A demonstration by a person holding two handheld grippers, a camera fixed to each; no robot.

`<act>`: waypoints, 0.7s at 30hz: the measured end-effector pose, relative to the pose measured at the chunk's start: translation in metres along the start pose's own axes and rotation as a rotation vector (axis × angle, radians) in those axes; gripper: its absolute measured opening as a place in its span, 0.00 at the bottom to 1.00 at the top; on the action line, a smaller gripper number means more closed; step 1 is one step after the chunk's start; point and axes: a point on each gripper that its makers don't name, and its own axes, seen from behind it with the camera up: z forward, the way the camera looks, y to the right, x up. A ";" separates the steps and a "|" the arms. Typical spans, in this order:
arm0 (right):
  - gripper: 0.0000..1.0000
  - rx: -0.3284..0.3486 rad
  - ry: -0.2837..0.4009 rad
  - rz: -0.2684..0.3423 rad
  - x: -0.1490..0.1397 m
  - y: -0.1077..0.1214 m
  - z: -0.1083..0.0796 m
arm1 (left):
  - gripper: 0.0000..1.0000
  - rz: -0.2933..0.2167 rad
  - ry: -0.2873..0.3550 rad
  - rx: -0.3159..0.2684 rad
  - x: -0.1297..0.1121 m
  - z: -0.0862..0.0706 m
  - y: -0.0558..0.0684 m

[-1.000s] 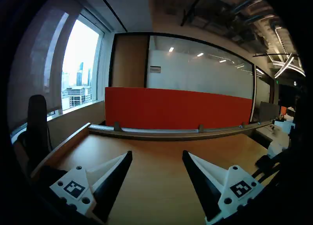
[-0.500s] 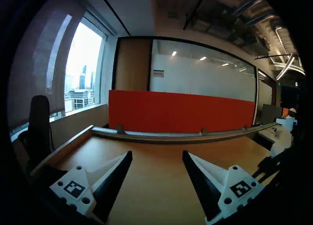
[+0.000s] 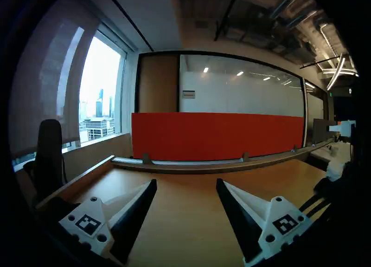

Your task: Fold towel

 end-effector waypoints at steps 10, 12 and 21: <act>0.97 -0.004 -0.001 -0.011 -0.009 -0.001 -0.006 | 0.94 0.039 0.039 0.006 -0.040 0.002 0.002; 0.97 -0.007 0.002 -0.008 -0.012 -0.001 -0.007 | 0.94 0.043 0.046 0.006 -0.048 0.003 0.001; 0.97 -0.008 -0.003 0.009 -0.040 -0.004 -0.007 | 0.95 0.019 0.069 0.013 -0.085 0.009 -0.007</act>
